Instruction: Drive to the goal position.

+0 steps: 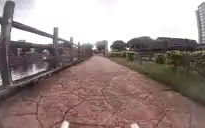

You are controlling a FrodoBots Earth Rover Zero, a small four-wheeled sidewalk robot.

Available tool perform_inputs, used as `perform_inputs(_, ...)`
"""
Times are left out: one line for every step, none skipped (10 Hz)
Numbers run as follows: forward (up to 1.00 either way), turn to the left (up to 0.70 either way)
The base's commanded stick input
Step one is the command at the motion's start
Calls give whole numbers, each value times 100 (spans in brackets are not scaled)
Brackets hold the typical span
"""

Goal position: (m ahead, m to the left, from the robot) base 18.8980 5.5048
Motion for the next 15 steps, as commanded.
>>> perform_inputs(70, 0)
perform_inputs(70, 0)
perform_inputs(70, 0)
perform_inputs(70, 0)
perform_inputs(70, 0)
perform_inputs(70, 0)
perform_inputs(70, 0)
perform_inputs(70, 0)
perform_inputs(70, 0)
perform_inputs(70, 0)
perform_inputs(70, 0)
perform_inputs(70, 0)
perform_inputs(70, 0)
perform_inputs(70, 0)
perform_inputs(70, 2)
